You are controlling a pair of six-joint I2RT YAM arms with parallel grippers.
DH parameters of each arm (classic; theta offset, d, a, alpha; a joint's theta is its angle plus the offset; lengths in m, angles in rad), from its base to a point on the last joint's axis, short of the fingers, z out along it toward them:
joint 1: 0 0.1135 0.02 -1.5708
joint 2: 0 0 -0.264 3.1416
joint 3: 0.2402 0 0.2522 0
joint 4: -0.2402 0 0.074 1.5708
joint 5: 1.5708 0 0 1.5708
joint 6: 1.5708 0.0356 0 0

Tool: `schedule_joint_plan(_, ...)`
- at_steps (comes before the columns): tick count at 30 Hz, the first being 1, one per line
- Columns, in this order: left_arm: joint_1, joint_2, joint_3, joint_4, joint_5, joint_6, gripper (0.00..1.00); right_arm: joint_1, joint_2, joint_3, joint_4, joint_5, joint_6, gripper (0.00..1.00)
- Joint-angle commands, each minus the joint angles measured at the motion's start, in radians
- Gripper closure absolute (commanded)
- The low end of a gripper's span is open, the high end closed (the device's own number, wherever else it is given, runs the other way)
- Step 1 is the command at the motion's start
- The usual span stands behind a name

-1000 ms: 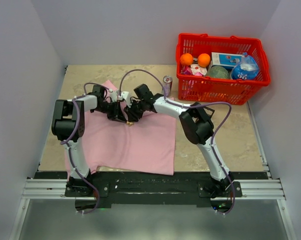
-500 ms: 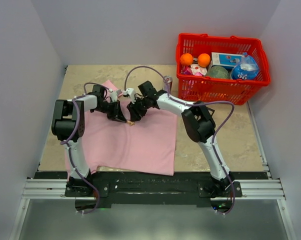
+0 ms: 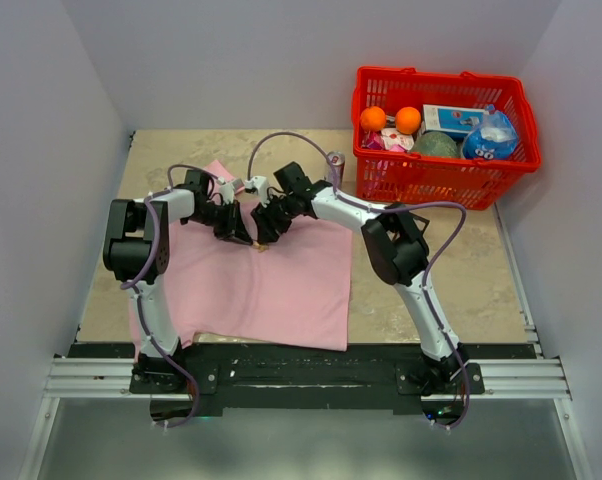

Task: Remove the brooch from the garment

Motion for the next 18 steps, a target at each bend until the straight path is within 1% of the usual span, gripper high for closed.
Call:
schedule_joint_plan(1,0.006,0.003,0.028,-0.005,-0.029,0.028,0.91,0.012,0.039,0.027,-0.023,0.03,0.037,0.44)
schedule_joint_plan(9,0.006,0.0,0.025,-0.017,-0.032,0.041,0.91,0.021,0.055,0.029,-0.038,0.139,0.055,0.44)
schedule_joint_plan(14,0.007,0.002,0.024,-0.017,-0.035,0.041,0.92,0.029,0.059,0.027,-0.043,0.145,0.057,0.45)
schedule_joint_plan(18,0.007,0.006,0.028,-0.016,-0.035,0.036,0.92,0.032,0.062,0.022,-0.051,0.166,0.04,0.47)
